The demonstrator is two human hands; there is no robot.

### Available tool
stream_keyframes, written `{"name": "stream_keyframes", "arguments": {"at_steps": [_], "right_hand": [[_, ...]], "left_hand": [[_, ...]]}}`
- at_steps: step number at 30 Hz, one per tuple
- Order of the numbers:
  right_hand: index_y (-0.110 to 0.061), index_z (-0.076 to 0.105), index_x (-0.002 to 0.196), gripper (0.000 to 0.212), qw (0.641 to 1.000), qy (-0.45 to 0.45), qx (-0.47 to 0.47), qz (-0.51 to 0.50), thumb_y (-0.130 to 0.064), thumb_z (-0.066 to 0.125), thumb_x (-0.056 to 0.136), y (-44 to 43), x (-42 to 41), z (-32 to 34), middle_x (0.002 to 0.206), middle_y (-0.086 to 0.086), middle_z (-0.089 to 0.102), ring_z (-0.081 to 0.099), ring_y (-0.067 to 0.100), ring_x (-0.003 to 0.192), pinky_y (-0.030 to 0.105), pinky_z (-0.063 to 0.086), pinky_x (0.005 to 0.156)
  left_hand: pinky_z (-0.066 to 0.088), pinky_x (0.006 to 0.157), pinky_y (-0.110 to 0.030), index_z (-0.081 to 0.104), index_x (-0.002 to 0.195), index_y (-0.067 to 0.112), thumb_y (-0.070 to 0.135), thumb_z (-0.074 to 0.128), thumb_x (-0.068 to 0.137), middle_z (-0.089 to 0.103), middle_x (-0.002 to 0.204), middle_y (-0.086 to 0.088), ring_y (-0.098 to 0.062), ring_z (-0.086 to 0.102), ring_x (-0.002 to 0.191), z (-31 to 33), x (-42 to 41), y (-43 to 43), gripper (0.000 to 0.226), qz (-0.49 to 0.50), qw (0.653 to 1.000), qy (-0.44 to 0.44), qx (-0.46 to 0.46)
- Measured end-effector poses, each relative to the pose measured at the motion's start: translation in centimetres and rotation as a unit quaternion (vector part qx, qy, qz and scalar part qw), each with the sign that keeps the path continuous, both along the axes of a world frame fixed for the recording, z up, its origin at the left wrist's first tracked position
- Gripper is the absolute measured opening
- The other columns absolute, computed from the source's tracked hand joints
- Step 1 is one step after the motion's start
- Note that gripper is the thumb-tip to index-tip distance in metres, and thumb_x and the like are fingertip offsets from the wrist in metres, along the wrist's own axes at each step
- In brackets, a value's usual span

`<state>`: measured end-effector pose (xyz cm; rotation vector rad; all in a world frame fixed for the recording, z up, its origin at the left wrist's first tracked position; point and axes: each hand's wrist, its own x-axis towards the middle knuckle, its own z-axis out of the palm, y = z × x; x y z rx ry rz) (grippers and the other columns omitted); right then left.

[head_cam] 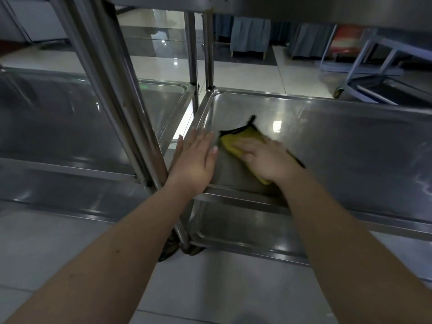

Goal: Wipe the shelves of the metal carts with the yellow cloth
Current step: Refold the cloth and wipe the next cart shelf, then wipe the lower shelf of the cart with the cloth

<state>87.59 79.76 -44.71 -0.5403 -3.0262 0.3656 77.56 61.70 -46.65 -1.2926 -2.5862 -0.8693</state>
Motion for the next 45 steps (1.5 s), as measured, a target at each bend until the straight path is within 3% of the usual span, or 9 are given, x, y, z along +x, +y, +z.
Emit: {"name": "stream_keyframes", "arguments": {"at_steps": [7,12,17,20,23,31,34,38,45], "right_hand": [[-0.05,0.047,0.135,0.036,0.976,-0.02,-0.08,0.202,-0.042,0.038,0.101,-5.7,1.9,0.7,0.158,-0.009,0.028,0.01,0.018,0.148,0.038,0.005,0.119],[-0.05,0.042,0.139,0.042,0.986,0.007,-0.054,0.157,-0.037,0.047,0.099,-3.5,6.3,0.7,0.151,-0.025,0.032,0.009,0.018,0.148,0.041,0.005,0.12],[-0.023,0.063,0.128,0.061,0.983,0.117,0.072,0.119,-0.049,0.076,0.075,-3.1,10.5,0.5,0.134,0.001,0.057,0.04,0.034,0.134,0.054,0.036,0.106],[-0.014,0.063,0.122,0.075,0.988,0.139,0.063,0.037,-0.055,0.083,0.062,-4.1,12.2,-1.0,0.122,0.007,0.06,0.052,0.034,0.116,0.049,0.042,0.098],[-0.009,0.063,0.125,0.057,0.977,0.194,0.085,0.038,-0.03,0.082,0.075,-4.6,13.1,-2.8,0.126,0.011,0.061,0.055,0.037,0.118,0.052,0.042,0.101],[-0.005,0.065,0.123,0.041,0.931,0.355,0.052,0.064,0.008,0.059,0.085,-5.1,18.2,-1.7,0.112,0.017,0.062,0.056,0.035,0.099,0.045,0.046,0.089],[-0.014,0.056,0.122,0.052,0.922,0.384,-0.021,0.047,0.011,0.064,0.077,-4.0,22.2,-1.1,0.116,0.003,0.059,0.058,0.026,0.103,0.036,0.046,0.091],[-0.014,0.058,0.113,0.031,0.933,0.352,-0.07,-0.016,-0.003,0.062,0.084,-0.5,28.2,-3.4,0.114,-0.001,0.06,0.056,0.016,0.105,0.015,0.039,0.096],[-0.013,0.069,0.101,0.034,0.933,0.216,-0.197,-0.208,0.002,0.078,0.071,4.4,39.8,-13.1,0.101,0.001,0.06,0.057,0.011,0.096,0.017,0.044,0.085]], "left_hand": [[0.012,0.119,-0.041,0.05,0.139,0.02,0.035,0.03,0.1,0.04,0.152,-0.003,-0.02,0.021,0.146,0.8,0.5,-0.6,0.046,-0.056,0.998,-0.004,-0.001],[0.02,0.117,-0.042,0.053,0.137,0.027,0.033,0.044,0.1,0.043,0.149,0.003,-0.018,0.033,0.141,0.7,0.8,-0.9,0.038,-0.081,0.995,-0.004,-0.057],[0.038,0.108,-0.043,0.065,0.125,0.021,0.047,0.058,0.088,0.062,0.131,-0.003,-0.018,0.052,0.127,1.8,4.0,0.1,0.046,-0.155,0.987,0.024,0.028],[0.031,0.113,-0.041,0.062,0.129,0.02,0.056,0.057,0.084,0.056,0.138,-0.002,-0.016,0.047,0.132,0.7,6.7,0.6,0.058,-0.176,0.984,0.003,-0.004],[0.03,0.113,-0.04,0.058,0.134,0.021,0.066,0.059,0.078,0.054,0.139,0.001,-0.015,0.046,0.133,-0.6,8.0,0.0,0.072,-0.144,0.988,0.052,-0.021],[0.043,0.081,-0.036,0.071,0.115,0.016,0.037,0.062,0.089,0.073,0.101,0.002,-0.02,0.068,0.089,-0.6,13.0,-1.7,0.034,-0.121,0.97,0.164,0.135],[0.044,0.072,-0.035,0.072,0.11,0.017,0.041,0.064,0.089,0.072,0.089,0.003,-0.018,0.063,0.078,-0.2,16.7,-0.7,0.033,-0.154,0.966,0.114,0.173],[0.042,0.073,-0.029,0.07,0.109,0.025,0.058,0.056,0.087,0.071,0.085,0.005,-0.018,0.063,0.078,-1.5,21.6,3.7,0.042,-0.199,0.979,-0.015,0.049],[0.046,0.082,-0.037,0.064,0.117,0.016,0.041,0.063,0.089,0.062,0.11,-0.008,-0.028,0.059,0.101,-11.6,31.9,12.2,0.038,-0.265,0.936,-0.187,-0.14]]}}
